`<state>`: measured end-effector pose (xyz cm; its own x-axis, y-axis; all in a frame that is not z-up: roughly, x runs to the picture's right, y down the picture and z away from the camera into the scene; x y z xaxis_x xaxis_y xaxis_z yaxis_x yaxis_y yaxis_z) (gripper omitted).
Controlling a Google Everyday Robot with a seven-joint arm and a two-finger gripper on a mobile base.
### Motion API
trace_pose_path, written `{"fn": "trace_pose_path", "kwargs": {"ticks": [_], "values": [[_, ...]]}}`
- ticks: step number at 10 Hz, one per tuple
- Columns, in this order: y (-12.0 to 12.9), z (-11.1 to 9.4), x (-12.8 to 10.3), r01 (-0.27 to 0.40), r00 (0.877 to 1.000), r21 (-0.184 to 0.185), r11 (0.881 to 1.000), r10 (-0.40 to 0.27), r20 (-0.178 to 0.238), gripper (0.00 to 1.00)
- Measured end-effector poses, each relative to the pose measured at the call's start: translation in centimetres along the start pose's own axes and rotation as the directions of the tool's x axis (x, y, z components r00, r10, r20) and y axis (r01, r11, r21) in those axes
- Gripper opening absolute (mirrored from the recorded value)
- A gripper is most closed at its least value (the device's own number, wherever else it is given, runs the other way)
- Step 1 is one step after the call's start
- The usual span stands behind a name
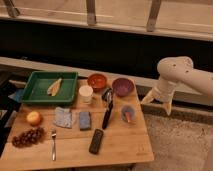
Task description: Place eraser in red bowl
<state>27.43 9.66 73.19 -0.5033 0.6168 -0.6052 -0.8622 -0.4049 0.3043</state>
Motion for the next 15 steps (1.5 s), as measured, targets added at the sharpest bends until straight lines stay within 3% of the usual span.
{"fn": "trace_pose_path", "kwargs": {"ticks": [5,8,10,12,14,15], "values": [[0.5,0.1,0.6,0.027,1.0,0.005,1.0,-0.027,0.012,0.8],[5.3,0.5,2.6,0.118,0.993,-0.008,0.993,-0.118,0.01,0.8],[9.9,0.8,5.3,0.215,0.977,-0.021,0.976,-0.215,-0.006,0.8],[14.1,0.8,8.7,0.315,0.948,-0.048,0.948,-0.316,-0.027,0.8],[16.4,0.6,12.5,0.41,0.91,-0.061,0.91,-0.412,-0.034,0.8],[16.4,0.6,12.7,0.416,0.908,-0.061,0.907,-0.418,-0.034,0.8]]}}
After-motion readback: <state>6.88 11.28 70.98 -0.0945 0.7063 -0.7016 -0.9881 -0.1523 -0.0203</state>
